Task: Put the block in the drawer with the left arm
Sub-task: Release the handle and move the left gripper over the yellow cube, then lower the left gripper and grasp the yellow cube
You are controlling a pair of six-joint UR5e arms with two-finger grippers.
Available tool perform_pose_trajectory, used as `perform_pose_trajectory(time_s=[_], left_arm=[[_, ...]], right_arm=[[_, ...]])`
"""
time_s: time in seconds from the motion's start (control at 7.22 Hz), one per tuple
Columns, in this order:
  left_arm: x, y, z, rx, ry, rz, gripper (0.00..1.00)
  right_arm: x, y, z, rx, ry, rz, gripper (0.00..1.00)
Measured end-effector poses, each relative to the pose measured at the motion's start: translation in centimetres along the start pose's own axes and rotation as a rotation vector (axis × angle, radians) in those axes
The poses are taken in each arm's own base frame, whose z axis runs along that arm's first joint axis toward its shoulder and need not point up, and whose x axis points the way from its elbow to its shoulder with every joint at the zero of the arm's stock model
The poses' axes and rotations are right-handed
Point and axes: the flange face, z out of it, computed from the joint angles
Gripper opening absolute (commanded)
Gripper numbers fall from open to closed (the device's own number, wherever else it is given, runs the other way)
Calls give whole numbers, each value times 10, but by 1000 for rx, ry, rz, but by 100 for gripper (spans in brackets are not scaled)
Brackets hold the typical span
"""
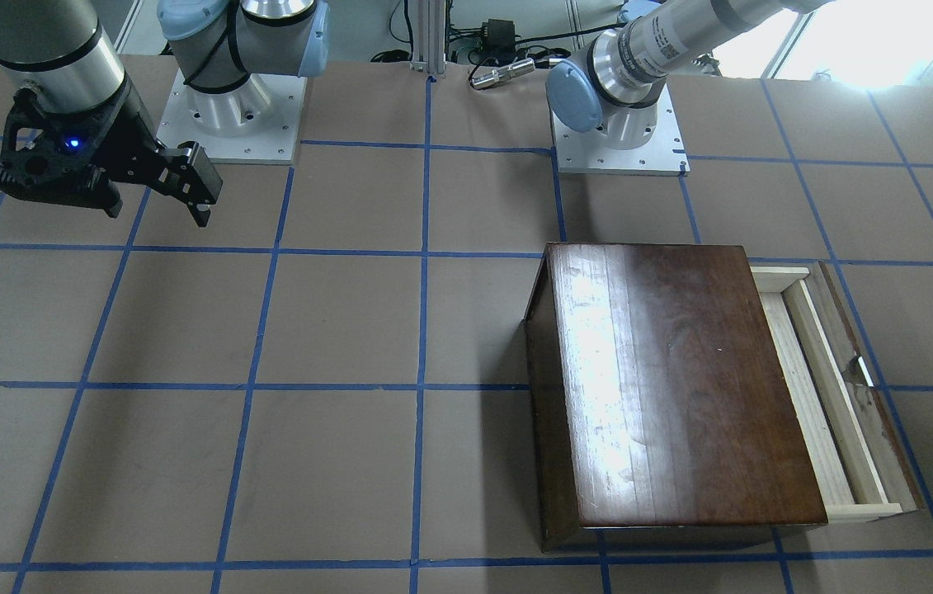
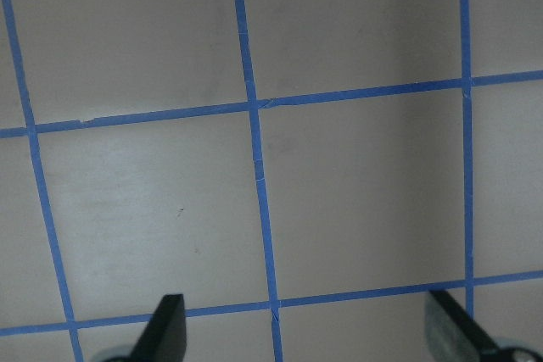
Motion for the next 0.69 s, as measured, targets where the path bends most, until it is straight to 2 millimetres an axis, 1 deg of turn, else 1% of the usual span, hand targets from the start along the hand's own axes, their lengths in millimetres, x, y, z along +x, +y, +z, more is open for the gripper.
perform_pose_trajectory(time_s=[0.42,0.69], left_arm=[[-33,-9,18,-2,-65,9,100],[-45,-15,34,-7,-79,38,100]], right_arm=[[0,0,0,0,0,0,100],[0,0,0,0,0,0,100]])
